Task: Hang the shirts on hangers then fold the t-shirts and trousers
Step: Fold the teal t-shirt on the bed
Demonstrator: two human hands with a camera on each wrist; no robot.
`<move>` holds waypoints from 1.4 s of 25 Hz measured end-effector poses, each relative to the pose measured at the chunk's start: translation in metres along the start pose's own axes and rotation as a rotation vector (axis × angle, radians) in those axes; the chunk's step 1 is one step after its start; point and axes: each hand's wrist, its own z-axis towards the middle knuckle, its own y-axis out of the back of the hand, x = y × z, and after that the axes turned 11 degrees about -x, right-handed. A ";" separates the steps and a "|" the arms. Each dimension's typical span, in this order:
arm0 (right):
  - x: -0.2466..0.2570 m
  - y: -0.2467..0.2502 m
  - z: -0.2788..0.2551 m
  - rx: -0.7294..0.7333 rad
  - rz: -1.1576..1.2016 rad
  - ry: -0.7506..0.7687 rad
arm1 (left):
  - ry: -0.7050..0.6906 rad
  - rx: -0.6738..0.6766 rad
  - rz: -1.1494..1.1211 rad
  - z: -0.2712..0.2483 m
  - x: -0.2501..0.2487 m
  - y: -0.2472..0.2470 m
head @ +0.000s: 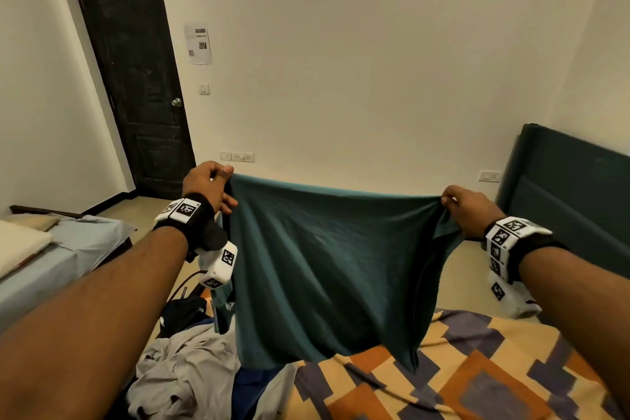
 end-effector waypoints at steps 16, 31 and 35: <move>-0.004 -0.111 -0.064 0.234 0.741 -0.637 | 0.181 -0.022 0.002 -0.025 0.061 0.036; 0.006 -0.072 -0.033 0.364 0.334 -0.370 | 0.280 0.043 0.261 -0.039 0.135 0.057; 0.011 -0.054 -0.034 0.517 0.043 -0.208 | 0.250 0.076 0.314 -0.040 0.139 0.055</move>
